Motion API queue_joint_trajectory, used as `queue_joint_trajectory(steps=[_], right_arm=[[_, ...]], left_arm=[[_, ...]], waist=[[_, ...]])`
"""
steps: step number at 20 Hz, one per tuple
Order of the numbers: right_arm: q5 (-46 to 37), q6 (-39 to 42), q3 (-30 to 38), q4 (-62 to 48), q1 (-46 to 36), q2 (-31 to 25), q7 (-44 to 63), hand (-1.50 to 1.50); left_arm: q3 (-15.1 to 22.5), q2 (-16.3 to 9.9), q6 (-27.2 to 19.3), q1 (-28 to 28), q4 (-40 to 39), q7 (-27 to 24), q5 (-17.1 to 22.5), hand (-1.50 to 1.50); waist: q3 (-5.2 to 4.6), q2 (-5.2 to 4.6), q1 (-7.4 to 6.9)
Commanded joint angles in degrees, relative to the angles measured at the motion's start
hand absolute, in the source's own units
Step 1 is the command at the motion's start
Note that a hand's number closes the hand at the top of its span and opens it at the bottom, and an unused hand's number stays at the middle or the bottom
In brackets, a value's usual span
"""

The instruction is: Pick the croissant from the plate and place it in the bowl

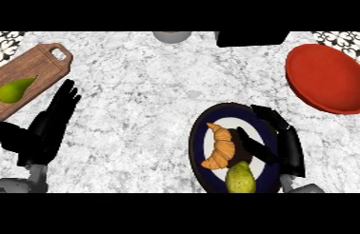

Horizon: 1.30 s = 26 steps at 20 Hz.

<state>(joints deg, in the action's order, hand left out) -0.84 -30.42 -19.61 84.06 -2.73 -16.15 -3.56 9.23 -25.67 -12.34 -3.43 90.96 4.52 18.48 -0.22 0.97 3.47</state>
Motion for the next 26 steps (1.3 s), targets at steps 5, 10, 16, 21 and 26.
queue_joint_trajectory(steps=[5, 10, 16, 21, 26], right_arm=[[-18.12, -26.88, -11.03, 9.94, 10.54, 15.66, -10.25, -1.50], [-37.83, -29.74, -12.96, 13.30, 15.83, 14.49, 9.04, -1.50], [-51.81, -12.42, -8.89, 26.90, 18.96, 16.08, 29.59, -1.50], [-57.05, 1.21, -10.06, 32.82, 16.38, 16.13, 47.76, -1.50], [-55.01, 7.42, -9.52, 29.60, 8.19, 16.14, 61.38, -1.50]], left_arm=[[5.17, 7.19, -4.53, -3.97, -1.78, -2.95, -5.38, 0.00], [5.39, 6.98, -4.24, -5.24, -0.54, -0.66, -6.06, 0.00], [5.67, 8.19, -4.24, -4.92, -2.51, -2.33, -7.08, 0.00], [6.02, 9.41, -4.96, -6.70, -4.00, -1.76, -8.47, 0.00], [6.34, 10.45, -3.56, -4.27, -3.96, -4.49, -8.95, 0.00]], waist=[[0.10, -0.61, -1.10], [-0.10, -0.74, -2.31], [-0.14, -0.95, -2.47], [-0.01, -1.05, -2.88], [0.16, -1.04, -3.77]])
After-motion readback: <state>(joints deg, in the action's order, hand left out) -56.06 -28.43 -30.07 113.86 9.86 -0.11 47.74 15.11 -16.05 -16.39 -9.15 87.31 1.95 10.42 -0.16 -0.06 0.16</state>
